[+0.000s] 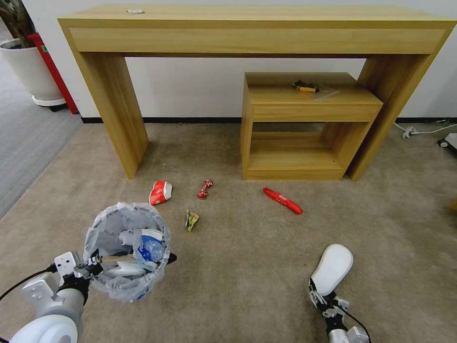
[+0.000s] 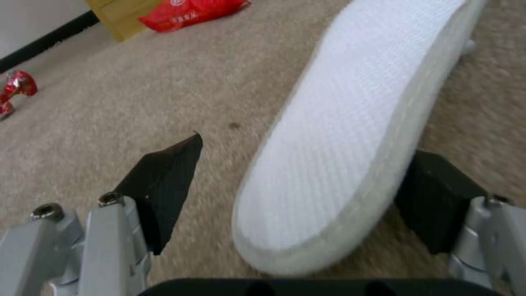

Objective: Pick up the trash bin and place the garbage on the floor into it.

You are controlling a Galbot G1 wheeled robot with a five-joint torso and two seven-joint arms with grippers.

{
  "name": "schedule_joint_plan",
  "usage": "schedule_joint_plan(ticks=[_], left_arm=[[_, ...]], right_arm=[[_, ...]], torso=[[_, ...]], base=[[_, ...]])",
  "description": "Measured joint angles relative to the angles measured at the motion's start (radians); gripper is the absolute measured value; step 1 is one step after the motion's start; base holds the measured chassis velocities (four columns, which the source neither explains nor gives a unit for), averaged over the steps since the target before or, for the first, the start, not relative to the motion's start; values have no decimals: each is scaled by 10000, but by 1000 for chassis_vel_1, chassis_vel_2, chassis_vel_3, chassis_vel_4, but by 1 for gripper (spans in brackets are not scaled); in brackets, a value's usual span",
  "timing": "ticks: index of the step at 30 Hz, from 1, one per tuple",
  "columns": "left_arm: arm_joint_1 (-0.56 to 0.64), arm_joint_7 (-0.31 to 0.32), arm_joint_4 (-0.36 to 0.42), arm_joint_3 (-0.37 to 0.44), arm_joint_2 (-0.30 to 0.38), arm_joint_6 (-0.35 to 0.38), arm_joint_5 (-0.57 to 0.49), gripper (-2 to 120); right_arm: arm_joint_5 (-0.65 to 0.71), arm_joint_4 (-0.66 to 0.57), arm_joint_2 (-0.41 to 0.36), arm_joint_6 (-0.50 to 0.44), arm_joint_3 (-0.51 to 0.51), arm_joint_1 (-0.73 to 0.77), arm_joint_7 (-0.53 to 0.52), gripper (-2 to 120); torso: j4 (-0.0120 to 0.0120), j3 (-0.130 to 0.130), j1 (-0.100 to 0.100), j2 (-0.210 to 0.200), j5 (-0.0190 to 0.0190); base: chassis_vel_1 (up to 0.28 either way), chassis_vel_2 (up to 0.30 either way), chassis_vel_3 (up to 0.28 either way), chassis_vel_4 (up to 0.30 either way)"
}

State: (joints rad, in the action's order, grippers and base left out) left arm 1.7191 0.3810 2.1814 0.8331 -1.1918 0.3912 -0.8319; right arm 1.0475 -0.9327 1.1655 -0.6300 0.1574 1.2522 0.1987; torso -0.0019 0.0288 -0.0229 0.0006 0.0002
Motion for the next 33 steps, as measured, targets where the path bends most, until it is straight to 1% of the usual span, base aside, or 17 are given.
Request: schedule_joint_plan(ticks=[2,5,6,7,10,11,13,14,16,17,20,21,24,25,28,30,33], left_arm=[[43,-10,33,27,-6,-6,3,0],[89,-62,37,61,-53,-38,71,0],[89,-62,37,61,-53,-38,71,0],[89,-84,19,61,-77,-51,102,0],[26,-101,-70,43,-127,-65,142,0],[26,-101,-70,43,-127,-65,142,0],[-30,-106,-136,15,-145,-69,157,0],[-30,-106,-136,15,-145,-69,157,0],[-76,-108,-196,1,-155,-71,166,0],[-76,-108,-196,1,-155,-71,166,0],[-151,-110,-289,-11,-156,-72,175,0],[-151,-110,-289,-11,-156,-72,175,0],[-202,-110,-379,-28,-151,-72,201,0],[-202,-110,-379,-28,-151,-72,201,0],[-207,-112,-395,-67,-91,-48,237,0],[-195,-114,-400,-78,-68,-47,264,0],[-172,-119,-445,-113,-20,-29,319,0]], right_arm=[[0,1,-1,-1,-21,-35,-12,76],[-75,-26,-20,-39,-71,-51,-117,64],[-75,-26,-20,-39,-71,-51,-117,64],[-120,-26,-28,-68,-86,-53,-135,57],[-175,-65,-105,-112,-94,-25,-148,43],[-175,-65,-105,-112,-94,-25,-148,43],[-215,-78,-151,-149,-94,-18,-148,34],[-215,-78,-151,-149,-94,-18,-148,34],[-283,-78,-168,-205,-99,5,-148,24],[-283,-78,-168,-205,-99,5,-148,24],[-488,-186,-310,-345,-160,58,-135,9],[-488,-186,-310,-345,-160,58,-135,9],[-811,-594,-840,-500,-274,179,-39,1],[-811,-594,-840,-500,-274,179,-39,1],[-1361,-1189,-1468,-772,-377,240,347,1],[-1500,-1327,-1619,-835,-402,237,422,1],[-2152,-2136,-2275,-1058,-607,141,853,1]], torso=[[0,0,0,0,1],[-1,0,0,0,0],[-1,0,0,0,0],[-1,0,0,0,1],[-1,-1,0,0,-2],[-1,-1,0,0,-2],[-1,0,0,0,1],[-1,0,0,0,1],[-1,-1,0,0,0],[-1,-1,0,0,0],[-1,0,0,0,3],[-1,0,0,0,3],[-1,0,0,0,-1],[-1,0,0,0,-1],[-1,0,0,0,6],[-1,0,1,0,3],[-1,0,0,0,3]], base=[[0,0,0,0],[0,0,0,0],[0,0,0,0],[0,0,0,0],[0,0,0,0],[0,0,0,0],[0,0,0,0],[0,0,0,0],[0,0,0,0],[0,0,0,0],[0,0,0,0],[0,0,0,0],[0,0,0,0],[0,0,0,0],[0,0,0,0],[0,0,0,0],[0,0,0,0]])
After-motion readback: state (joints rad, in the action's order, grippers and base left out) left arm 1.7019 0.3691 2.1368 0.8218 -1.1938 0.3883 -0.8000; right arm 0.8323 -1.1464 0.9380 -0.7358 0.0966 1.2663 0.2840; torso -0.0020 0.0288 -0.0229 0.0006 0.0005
